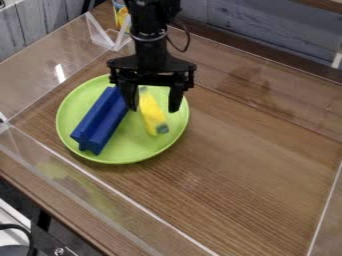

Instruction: Remove the banana from inside the green plate and put it on the table

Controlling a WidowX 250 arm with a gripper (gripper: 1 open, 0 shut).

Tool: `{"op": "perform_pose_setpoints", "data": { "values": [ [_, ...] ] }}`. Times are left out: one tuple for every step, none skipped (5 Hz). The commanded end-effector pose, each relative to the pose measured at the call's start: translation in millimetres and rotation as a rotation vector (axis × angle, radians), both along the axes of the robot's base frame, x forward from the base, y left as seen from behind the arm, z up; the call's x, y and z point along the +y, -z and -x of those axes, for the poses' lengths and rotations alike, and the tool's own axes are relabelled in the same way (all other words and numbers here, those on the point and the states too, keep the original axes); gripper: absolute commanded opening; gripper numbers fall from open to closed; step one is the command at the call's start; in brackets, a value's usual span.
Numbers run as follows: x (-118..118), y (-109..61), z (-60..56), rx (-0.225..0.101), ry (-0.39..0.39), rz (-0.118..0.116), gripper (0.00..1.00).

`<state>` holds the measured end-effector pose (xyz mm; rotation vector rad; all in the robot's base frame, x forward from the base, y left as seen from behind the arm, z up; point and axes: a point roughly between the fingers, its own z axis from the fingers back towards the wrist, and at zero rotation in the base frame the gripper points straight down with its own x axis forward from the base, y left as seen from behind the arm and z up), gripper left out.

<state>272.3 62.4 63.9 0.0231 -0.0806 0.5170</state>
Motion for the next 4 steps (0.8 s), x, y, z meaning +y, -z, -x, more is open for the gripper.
{"op": "perform_pose_setpoints", "data": {
  "values": [
    [12.1,-5.6,-14.0,-0.047,-0.028,-0.017,1.00],
    [12.2,1.6,-18.7,-0.047,-0.036,-0.020,1.00],
    [12.0,9.7,-23.7,-0.045,-0.045,-0.023,1.00],
    [19.6,10.1,-33.3,-0.043,-0.072,-0.026,1.00]
  ]
}}
